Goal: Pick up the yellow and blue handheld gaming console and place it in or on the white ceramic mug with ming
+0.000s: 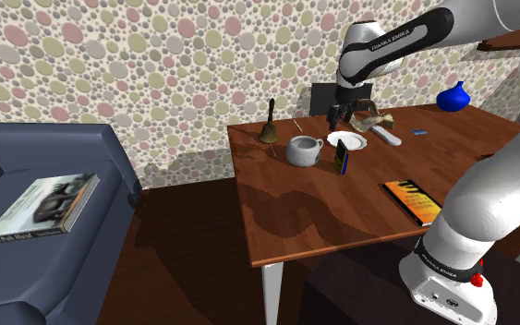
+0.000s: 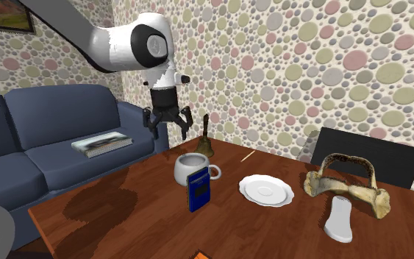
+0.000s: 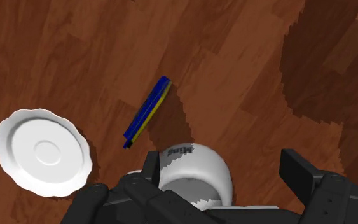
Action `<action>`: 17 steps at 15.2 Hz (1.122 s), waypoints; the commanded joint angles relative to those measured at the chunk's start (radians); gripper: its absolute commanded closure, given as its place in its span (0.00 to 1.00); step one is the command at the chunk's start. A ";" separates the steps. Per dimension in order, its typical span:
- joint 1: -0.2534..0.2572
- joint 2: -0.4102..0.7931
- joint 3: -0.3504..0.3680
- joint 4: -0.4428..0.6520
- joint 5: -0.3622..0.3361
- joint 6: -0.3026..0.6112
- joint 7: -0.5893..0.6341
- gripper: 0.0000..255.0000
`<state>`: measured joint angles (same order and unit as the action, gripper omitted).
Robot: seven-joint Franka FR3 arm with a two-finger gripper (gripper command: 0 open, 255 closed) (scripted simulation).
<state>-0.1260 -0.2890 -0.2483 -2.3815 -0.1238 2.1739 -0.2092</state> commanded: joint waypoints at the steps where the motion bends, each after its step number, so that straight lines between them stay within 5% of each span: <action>1: -0.006 0.070 -0.022 0.022 0.011 0.044 -0.017 0.00; 11: -0.068 0.427 -0.103 0.182 0.144 0.203 -0.158 0.00; 17: -0.084 0.503 -0.096 0.185 0.183 0.269 -0.187 0.00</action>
<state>-0.2077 0.2028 -0.3464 -2.1928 0.0532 2.4287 -0.3917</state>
